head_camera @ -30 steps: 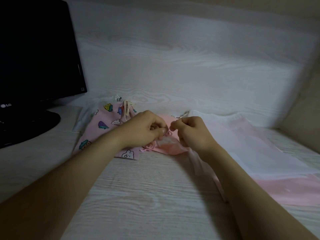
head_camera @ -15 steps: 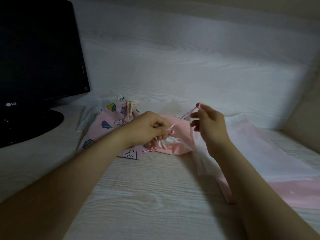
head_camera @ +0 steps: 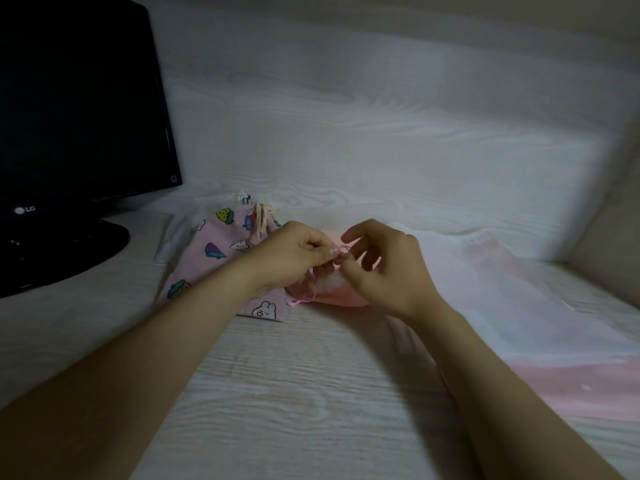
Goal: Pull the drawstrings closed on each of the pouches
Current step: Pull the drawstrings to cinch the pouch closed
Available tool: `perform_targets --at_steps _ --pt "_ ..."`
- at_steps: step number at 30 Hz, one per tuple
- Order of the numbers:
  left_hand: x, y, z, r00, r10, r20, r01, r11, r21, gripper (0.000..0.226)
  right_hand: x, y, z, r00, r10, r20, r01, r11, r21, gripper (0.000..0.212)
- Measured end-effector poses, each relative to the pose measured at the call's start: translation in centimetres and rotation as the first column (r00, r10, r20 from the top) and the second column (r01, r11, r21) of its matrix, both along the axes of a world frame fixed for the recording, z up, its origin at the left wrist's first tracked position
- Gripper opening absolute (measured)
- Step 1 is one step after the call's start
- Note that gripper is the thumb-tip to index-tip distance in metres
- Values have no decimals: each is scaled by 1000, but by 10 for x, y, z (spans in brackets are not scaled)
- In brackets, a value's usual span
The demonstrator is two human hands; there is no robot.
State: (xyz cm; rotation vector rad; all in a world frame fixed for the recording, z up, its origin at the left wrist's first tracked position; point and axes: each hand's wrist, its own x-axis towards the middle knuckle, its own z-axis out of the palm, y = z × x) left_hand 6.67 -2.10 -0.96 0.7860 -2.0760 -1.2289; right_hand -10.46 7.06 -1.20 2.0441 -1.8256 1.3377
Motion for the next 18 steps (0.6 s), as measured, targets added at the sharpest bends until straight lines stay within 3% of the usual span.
perform_targets --at_steps 8,14,18 --pt "-1 1 -1 1000 24 -3 -24 998 50 16 -3 -3 -1 1000 -27 11 27 1000 8 27" --pt "0 -2 -2 999 37 -1 -36 996 81 18 3 -5 0 995 -20 -102 18 1000 -26 9" --pt "-5 1 -1 999 38 -19 -36 994 107 17 6 -8 -1 978 -47 -205 49 999 3 16"
